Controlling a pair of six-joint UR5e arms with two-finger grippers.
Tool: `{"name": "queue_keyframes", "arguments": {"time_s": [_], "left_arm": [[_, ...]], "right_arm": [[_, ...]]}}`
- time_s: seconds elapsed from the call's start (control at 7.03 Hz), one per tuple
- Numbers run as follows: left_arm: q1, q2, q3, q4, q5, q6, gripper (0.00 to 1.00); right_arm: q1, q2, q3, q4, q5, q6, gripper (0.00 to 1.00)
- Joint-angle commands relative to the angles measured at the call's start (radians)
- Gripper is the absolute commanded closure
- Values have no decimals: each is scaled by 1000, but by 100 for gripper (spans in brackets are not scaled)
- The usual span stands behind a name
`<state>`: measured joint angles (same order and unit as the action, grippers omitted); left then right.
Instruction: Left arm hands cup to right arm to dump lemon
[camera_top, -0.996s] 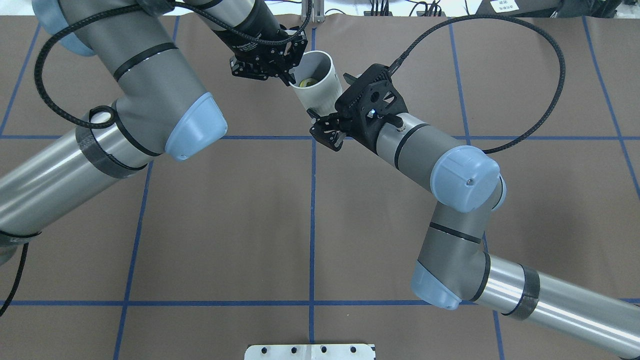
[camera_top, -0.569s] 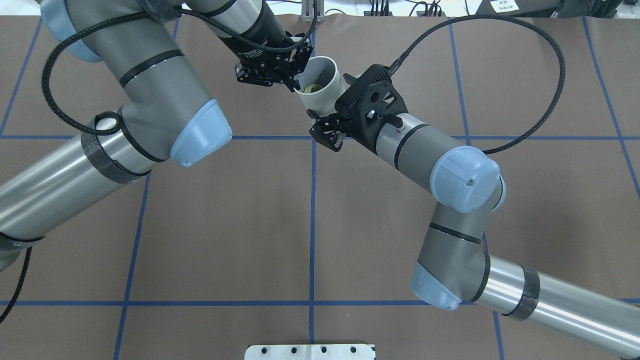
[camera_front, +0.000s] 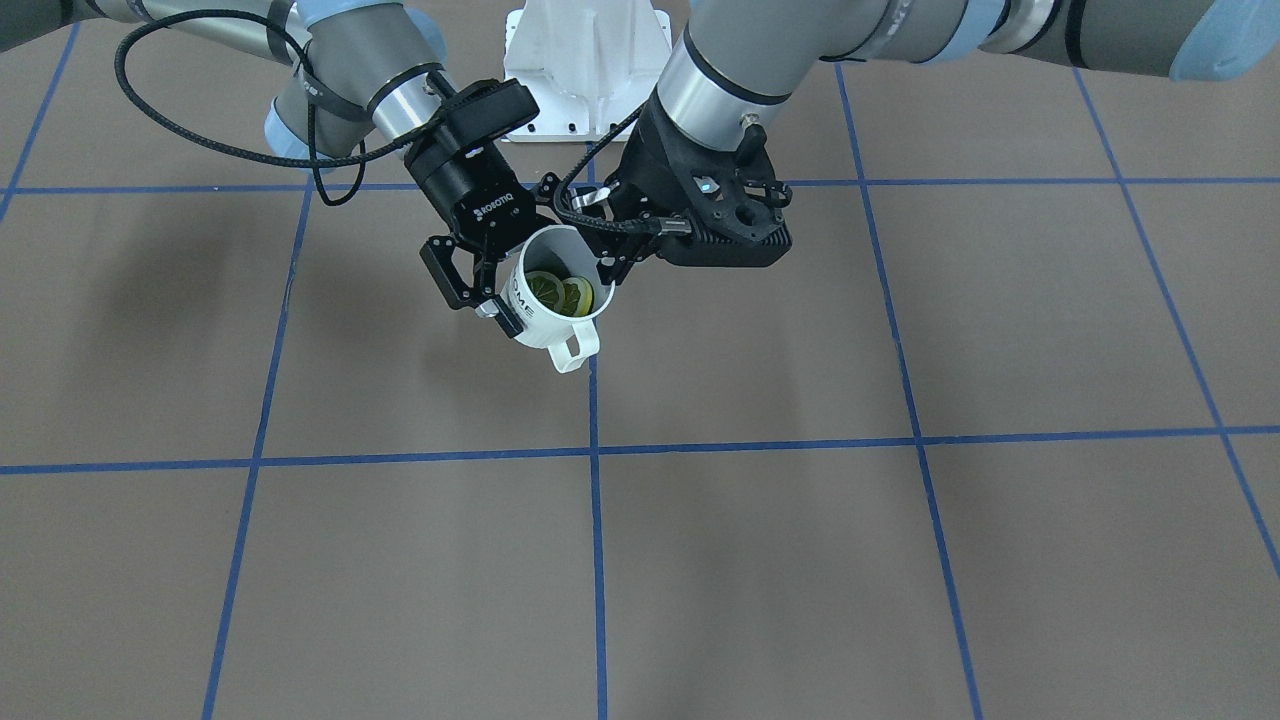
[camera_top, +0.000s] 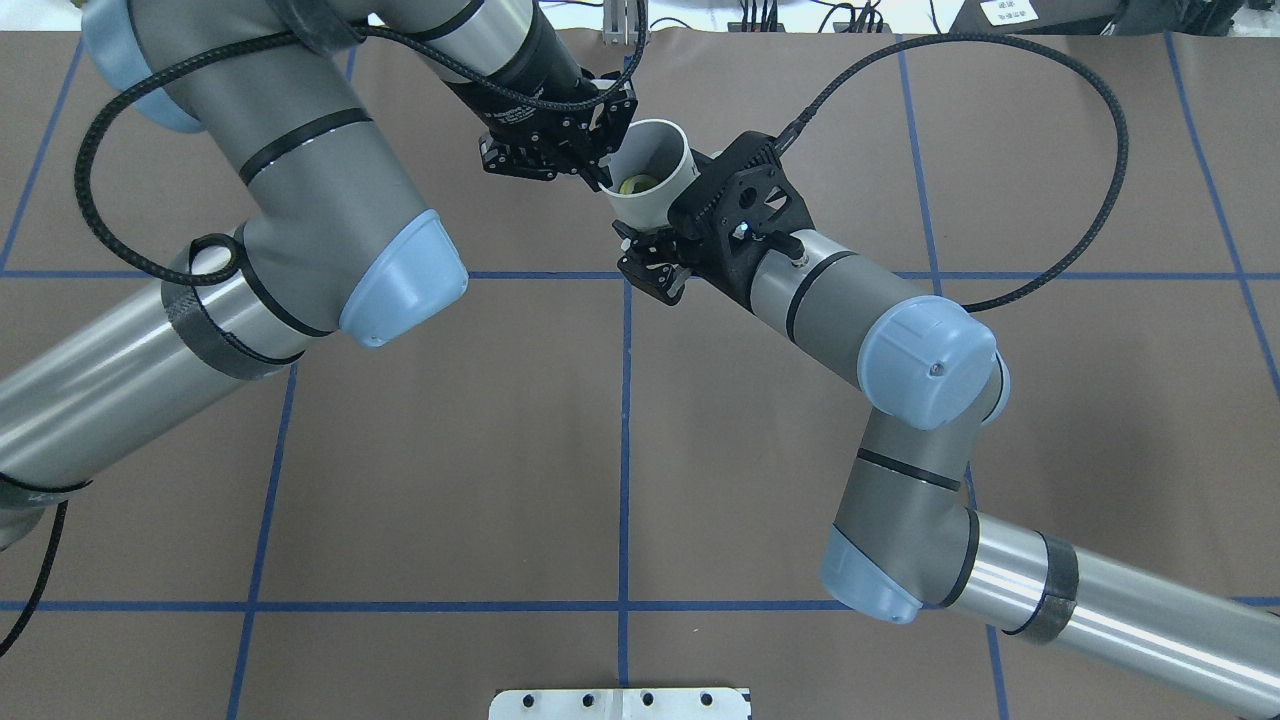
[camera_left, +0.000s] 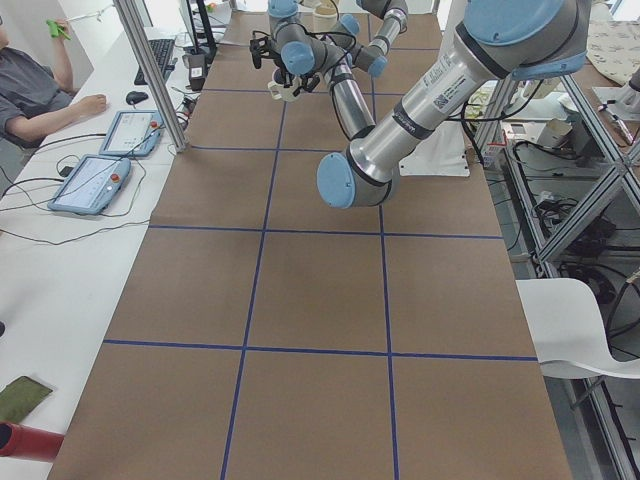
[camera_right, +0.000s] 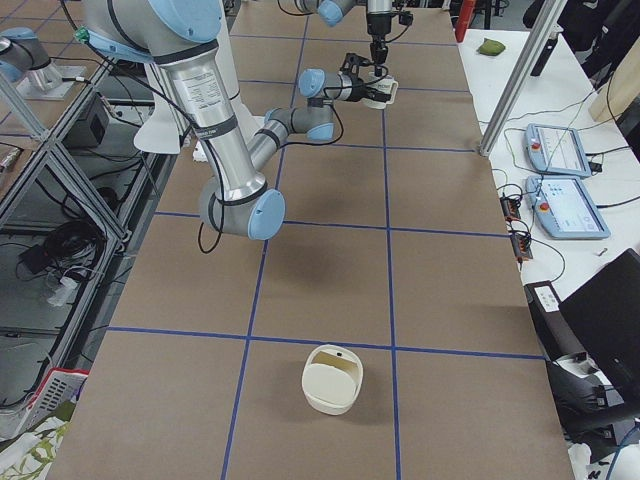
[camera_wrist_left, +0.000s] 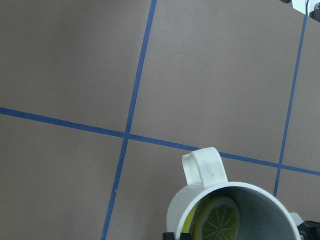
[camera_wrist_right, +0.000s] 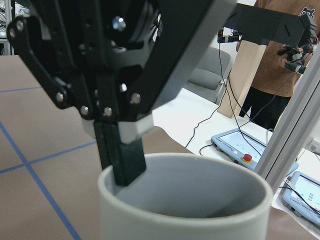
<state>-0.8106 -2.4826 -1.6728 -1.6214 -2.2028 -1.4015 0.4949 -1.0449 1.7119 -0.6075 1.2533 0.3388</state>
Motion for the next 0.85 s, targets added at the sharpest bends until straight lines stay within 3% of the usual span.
{"name": "queue_keyframes", "arguments": {"time_s": [0.0,0.14,0.28,0.43,0.57,0.71], "left_arm": [[5,1,-2,0,0,-1,100],[7,-1,-2,0,0,-2,100],[7,-1,-2,0,0,-2,100],[7,-1,-2,0,-2,-1,94],[7,4,-4,-2,1,7,9],[5,7,-10,0,3,9,0]], "right_arm": [[-5,-1,0,2,0,-1,2],[-9,0,0,2,-2,0,2],[-13,-1,0,2,-24,0,9],[-19,-1,0,3,-29,0,33],[-19,-1,0,3,-29,0,66],[-19,-3,0,2,-29,0,78]]}}
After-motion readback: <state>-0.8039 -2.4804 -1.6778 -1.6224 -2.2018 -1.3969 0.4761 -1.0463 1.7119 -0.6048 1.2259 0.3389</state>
